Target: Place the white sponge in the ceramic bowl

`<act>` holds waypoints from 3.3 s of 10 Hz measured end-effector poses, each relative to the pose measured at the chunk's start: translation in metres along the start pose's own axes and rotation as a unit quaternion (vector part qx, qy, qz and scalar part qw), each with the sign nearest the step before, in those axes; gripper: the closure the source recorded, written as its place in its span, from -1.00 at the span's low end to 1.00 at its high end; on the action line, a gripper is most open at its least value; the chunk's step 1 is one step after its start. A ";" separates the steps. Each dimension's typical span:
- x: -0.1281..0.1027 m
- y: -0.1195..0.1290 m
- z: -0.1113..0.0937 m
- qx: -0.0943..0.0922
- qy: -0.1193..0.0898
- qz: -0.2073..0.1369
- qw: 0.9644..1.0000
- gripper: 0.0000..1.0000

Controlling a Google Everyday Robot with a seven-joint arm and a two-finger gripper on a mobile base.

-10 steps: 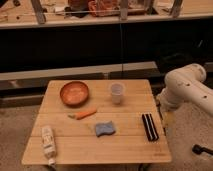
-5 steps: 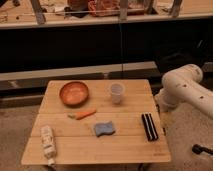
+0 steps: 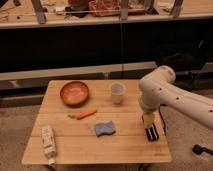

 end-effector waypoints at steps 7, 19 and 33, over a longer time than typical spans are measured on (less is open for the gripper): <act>-0.069 0.002 0.038 -0.010 -0.029 -0.069 0.997 -0.60; -0.164 0.017 0.077 -0.029 -0.093 -0.136 0.986 -0.60; -0.190 0.011 0.109 -0.010 -0.132 -0.179 0.975 -0.60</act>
